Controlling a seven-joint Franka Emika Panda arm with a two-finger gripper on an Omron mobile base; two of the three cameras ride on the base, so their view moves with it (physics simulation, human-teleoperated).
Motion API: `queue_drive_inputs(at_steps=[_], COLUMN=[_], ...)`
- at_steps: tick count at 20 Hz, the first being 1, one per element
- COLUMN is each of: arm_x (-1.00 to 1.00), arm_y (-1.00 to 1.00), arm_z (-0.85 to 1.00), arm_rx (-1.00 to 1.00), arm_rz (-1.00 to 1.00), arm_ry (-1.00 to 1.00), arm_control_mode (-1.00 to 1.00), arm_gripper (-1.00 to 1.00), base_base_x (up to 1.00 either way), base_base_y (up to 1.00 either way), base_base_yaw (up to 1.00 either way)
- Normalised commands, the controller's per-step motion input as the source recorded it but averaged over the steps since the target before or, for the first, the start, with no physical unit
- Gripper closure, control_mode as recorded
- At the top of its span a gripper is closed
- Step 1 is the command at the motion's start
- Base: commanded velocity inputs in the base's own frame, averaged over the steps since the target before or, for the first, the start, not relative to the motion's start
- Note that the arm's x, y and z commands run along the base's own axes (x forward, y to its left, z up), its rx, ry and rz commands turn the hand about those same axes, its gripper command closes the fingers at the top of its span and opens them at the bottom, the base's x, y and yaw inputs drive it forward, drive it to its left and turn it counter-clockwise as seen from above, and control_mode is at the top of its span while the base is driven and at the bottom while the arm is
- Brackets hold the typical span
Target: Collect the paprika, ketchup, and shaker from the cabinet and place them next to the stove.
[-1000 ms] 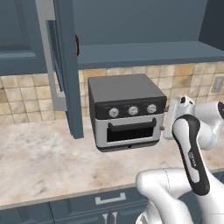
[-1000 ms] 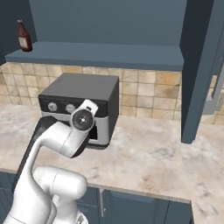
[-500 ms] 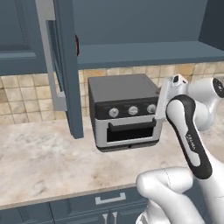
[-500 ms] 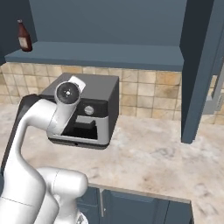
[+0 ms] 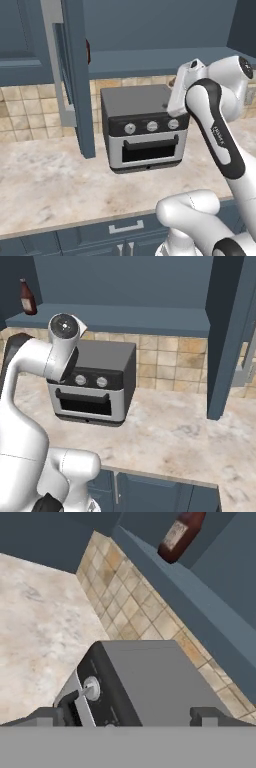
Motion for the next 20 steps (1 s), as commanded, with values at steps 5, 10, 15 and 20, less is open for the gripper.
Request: queue_drive_inputs(at_steps=[5,10,15,20], arm_x=[0.0,0.0,0.04,0.25], arm_y=[0.31,0.28,0.21,0.12], arm_z=[0.28,0.36,0.44,0.62], arm_rx=[0.21,0.23,0.23,0.15], arm_rz=[0.0,0.0,-0.04,-0.13], arm_ry=[0.0,0.0,0.0,0.02], arm_control_mode=[-1.0,-1.0,-1.0,-1.0], arm_gripper=[-1.0,-1.0,-1.0,-1.0], base_base_x=[0.0,0.0,0.0,0.0], base_base_y=[0.0,0.0,0.0,0.0], base_base_yaw=[0.0,0.0,0.0,0.0])
